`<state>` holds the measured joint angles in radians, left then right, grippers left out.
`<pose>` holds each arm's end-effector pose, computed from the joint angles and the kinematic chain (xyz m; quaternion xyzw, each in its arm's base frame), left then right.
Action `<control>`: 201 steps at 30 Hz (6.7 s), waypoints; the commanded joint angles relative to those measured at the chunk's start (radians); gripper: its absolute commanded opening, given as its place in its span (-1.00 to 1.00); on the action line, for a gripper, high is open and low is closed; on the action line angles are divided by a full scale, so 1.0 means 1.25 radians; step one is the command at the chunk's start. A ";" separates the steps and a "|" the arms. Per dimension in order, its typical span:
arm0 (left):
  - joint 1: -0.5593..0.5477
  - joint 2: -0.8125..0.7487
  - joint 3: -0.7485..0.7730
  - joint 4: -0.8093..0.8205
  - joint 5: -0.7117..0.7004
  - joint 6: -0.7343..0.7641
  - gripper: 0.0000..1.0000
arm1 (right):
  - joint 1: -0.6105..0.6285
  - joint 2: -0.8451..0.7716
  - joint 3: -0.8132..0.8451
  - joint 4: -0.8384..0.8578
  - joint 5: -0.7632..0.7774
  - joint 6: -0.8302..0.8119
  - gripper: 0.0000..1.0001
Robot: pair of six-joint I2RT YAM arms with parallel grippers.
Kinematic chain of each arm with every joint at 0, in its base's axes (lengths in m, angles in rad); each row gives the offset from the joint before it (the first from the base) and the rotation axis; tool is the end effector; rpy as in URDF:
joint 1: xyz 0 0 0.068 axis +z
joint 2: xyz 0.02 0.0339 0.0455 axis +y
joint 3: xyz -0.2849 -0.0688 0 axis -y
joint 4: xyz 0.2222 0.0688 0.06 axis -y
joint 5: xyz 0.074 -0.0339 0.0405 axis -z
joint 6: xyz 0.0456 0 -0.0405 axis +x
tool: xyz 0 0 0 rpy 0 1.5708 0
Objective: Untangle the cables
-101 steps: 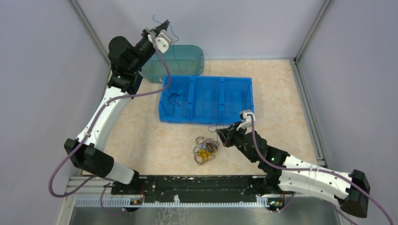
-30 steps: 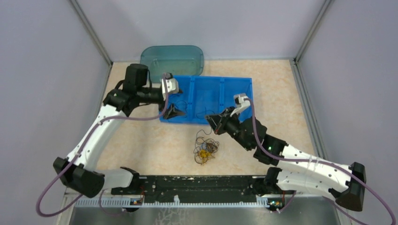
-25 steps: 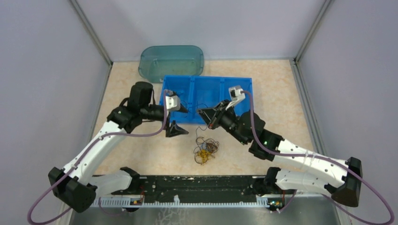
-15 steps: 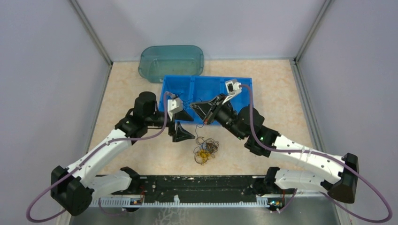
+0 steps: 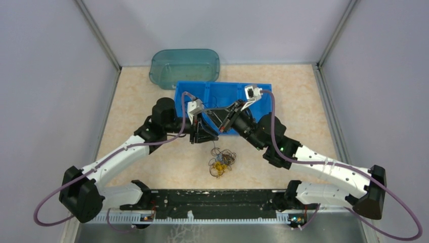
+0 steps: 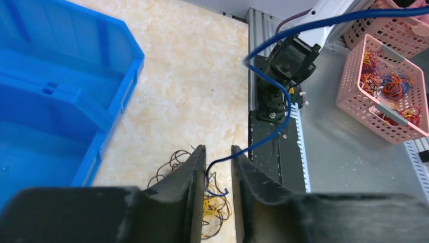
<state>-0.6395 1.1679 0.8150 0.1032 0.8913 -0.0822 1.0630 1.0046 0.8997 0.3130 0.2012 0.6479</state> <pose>0.1690 -0.1699 0.3297 0.4503 0.6123 -0.5139 0.3978 0.1103 0.1796 0.4149 -0.0528 0.6293 0.5419 0.5546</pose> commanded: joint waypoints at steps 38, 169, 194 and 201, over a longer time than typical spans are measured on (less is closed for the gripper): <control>0.002 -0.054 0.423 -0.233 -0.039 0.221 -0.99 | -0.111 -0.048 -0.125 -0.113 -0.400 -0.204 0.51; 0.224 0.349 0.131 -0.007 -0.702 0.498 -0.99 | -0.114 -0.280 -0.176 -0.323 0.110 -0.185 0.93; 0.236 0.228 0.370 -0.375 -0.294 0.519 0.91 | -0.113 -0.188 -0.231 -0.392 0.073 -0.079 0.89; 0.236 0.046 0.245 -0.517 -0.160 0.568 0.95 | -0.114 -0.113 -0.373 -0.276 -0.063 0.022 0.64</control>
<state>-0.3443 1.3201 1.2118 -0.3649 0.5350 0.5713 0.9264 0.8299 0.4957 -0.1352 0.2344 0.5846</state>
